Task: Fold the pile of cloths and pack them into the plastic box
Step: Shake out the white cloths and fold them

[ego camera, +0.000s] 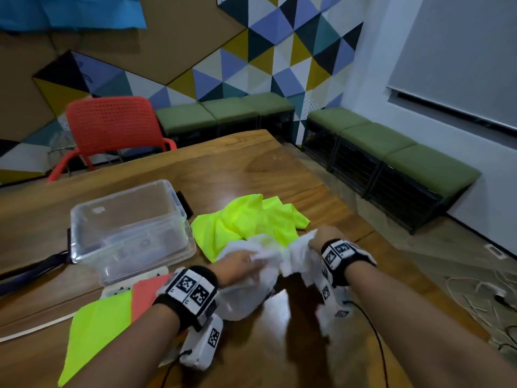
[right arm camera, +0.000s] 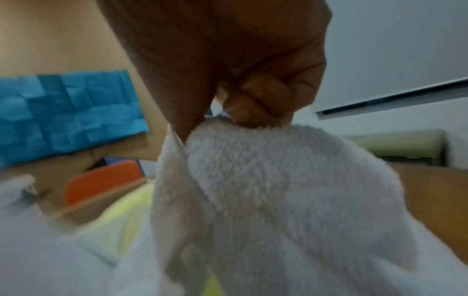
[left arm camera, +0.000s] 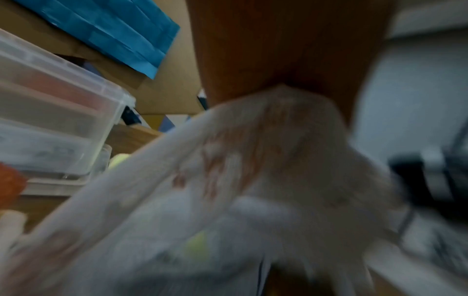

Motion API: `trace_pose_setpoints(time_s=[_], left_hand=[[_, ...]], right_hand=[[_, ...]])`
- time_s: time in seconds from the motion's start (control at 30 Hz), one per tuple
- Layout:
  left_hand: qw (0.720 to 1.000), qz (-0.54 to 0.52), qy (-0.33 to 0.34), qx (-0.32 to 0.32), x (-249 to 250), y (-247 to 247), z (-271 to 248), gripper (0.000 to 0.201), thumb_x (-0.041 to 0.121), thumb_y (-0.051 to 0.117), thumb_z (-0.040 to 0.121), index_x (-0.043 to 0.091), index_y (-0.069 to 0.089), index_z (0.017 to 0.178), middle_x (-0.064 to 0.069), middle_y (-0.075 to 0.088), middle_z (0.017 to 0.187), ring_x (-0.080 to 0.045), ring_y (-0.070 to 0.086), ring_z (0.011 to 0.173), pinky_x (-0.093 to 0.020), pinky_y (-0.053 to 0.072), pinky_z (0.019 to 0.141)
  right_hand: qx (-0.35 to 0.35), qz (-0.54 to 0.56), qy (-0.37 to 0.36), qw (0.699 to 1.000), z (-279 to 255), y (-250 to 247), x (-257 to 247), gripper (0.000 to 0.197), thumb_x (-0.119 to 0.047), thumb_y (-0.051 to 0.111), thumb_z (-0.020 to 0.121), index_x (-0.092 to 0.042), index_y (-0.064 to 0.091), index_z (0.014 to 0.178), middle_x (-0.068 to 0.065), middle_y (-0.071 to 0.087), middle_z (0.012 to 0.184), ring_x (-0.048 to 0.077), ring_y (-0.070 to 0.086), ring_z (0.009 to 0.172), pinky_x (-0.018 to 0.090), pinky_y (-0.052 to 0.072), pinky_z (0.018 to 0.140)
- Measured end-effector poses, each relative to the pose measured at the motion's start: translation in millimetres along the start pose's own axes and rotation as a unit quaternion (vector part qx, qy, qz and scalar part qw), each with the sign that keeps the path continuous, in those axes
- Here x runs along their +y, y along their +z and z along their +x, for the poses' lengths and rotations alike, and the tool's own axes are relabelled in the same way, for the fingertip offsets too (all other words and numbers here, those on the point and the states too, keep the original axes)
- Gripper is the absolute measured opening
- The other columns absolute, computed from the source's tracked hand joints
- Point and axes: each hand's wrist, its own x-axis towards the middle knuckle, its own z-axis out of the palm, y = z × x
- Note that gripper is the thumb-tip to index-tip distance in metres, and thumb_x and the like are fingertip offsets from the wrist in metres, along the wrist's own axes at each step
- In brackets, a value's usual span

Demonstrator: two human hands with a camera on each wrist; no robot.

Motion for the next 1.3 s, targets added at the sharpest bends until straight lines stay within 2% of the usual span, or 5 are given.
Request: trace_pose_setpoints(time_s=[0.17, 0.37, 0.53, 0.87, 1.3], left_hand=[[0.914, 0.159, -0.019, -0.373, -7.8, 69.9, -14.5, 0.065, 0.051, 0.051, 0.087, -0.005, 0.055, 0.12, -0.019, 0.062, 0.112, -0.017, 0.059, 0.105, -0.011, 0.04, 0.082], [0.985, 0.14, -0.016, -0.1, 2.7, 62.9, 7.4, 0.03, 0.022, 0.044, 0.097, 0.002, 0.06, 0.112, -0.019, 0.061, 0.112, -0.03, 0.057, 0.104, -0.026, 0.042, 0.077], [0.991, 0.066, -0.099, 0.058, -41.4, 38.1, 23.8, 0.025, 0.028, 0.046, 0.094, 0.015, 0.062, 0.107, -0.011, 0.065, 0.115, -0.027, 0.059, 0.109, -0.034, 0.046, 0.089], [0.987, 0.087, -0.08, 0.108, -23.2, 32.1, 22.6, 0.026, 0.017, 0.044, 0.095, 0.006, 0.063, 0.108, -0.018, 0.062, 0.114, -0.031, 0.057, 0.108, -0.037, 0.045, 0.088], [0.978, 0.098, -0.071, 0.17, 7.7, 19.8, -3.4, 0.037, 0.026, 0.032, 0.101, 0.005, 0.058, 0.118, -0.021, 0.057, 0.126, -0.034, 0.054, 0.116, -0.034, 0.042, 0.09]], right_hand=[[0.13, 0.123, -0.095, 0.979, 10.1, -42.4, -59.1, 0.033, -0.018, 0.051, 0.084, -0.011, 0.048, 0.117, 0.015, 0.058, 0.119, 0.034, 0.056, 0.111, 0.037, 0.045, 0.087], [-0.085, 0.027, -0.213, 0.973, 10.3, 24.9, -78.5, 0.05, -0.025, 0.057, 0.089, -0.007, 0.042, 0.133, 0.017, 0.054, 0.129, 0.03, 0.053, 0.117, 0.032, 0.044, 0.093], [-0.258, 0.217, -0.23, 0.913, -16.1, 66.8, -51.1, 0.024, -0.034, 0.053, 0.094, -0.014, 0.06, 0.082, 0.005, 0.055, 0.078, 0.012, 0.05, 0.066, 0.021, 0.037, 0.059], [-0.122, 0.303, -0.233, 0.916, -51.7, 52.7, -6.3, 0.02, -0.017, 0.06, 0.091, -0.011, 0.053, 0.073, -0.004, 0.042, 0.059, -0.002, 0.04, 0.046, 0.015, 0.03, 0.049], [-0.131, 0.615, -0.246, 0.737, -114.2, -12.3, 12.1, 0.008, -0.017, 0.067, 0.075, -0.018, 0.074, 0.073, -0.007, 0.064, 0.064, 0.005, 0.054, 0.057, 0.017, 0.041, 0.054]])
